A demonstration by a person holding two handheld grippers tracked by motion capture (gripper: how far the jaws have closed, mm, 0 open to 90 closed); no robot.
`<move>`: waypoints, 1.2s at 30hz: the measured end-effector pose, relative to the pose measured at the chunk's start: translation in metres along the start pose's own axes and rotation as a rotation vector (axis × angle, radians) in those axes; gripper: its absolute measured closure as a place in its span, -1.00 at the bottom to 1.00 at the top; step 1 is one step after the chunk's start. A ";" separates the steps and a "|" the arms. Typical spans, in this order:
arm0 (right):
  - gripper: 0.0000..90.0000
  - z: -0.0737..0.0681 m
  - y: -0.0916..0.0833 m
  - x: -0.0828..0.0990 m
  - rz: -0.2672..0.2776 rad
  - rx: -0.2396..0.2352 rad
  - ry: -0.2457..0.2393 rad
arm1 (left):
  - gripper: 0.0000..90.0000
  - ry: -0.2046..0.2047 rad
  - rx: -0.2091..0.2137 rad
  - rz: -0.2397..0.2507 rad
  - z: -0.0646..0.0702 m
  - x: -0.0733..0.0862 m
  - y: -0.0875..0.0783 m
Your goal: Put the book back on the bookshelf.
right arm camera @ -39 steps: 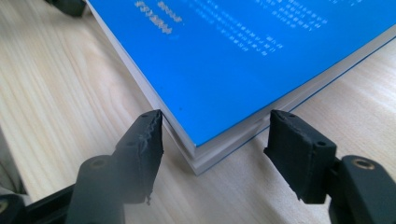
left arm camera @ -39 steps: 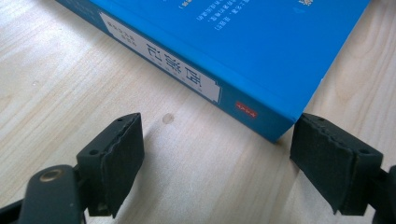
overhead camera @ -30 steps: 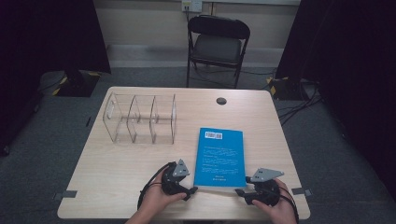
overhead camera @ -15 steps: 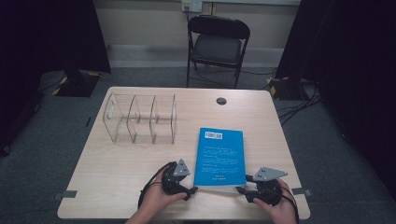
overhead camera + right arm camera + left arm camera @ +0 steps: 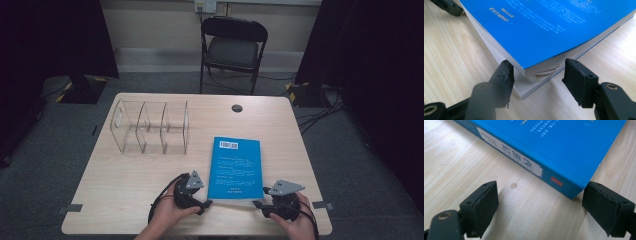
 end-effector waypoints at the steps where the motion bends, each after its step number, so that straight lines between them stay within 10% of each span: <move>1: -0.08 0.000 -0.001 -0.001 0.007 0.004 -0.004 | -0.71 -0.001 0.000 0.001 0.000 0.000 0.000; 6: -0.07 -0.001 -0.006 -0.006 0.061 0.048 -0.042 | -0.72 0.003 0.003 0.000 0.000 -0.001 0.000; 19: -0.16 0.008 0.003 -0.002 0.077 -0.018 0.015 | -0.72 0.000 0.004 0.009 0.000 -0.001 0.001; 24: -0.17 0.009 -0.002 -0.008 0.118 -0.035 0.052 | -0.63 0.028 0.019 -0.064 0.002 -0.003 -0.003; 36: -0.17 0.009 -0.003 -0.011 0.123 -0.043 0.068 | -0.63 0.099 0.071 0.007 0.021 -0.022 -0.012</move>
Point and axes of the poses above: each handheld gripper's, and its own axes: y roughly forward along the jaws, x roughly out of its underside, z roughly to its right, the point moved 6 cm from there along y, roughly forward along the jaws, and after that the axes turned 7 degrees about -z, right-handed, at the moved point
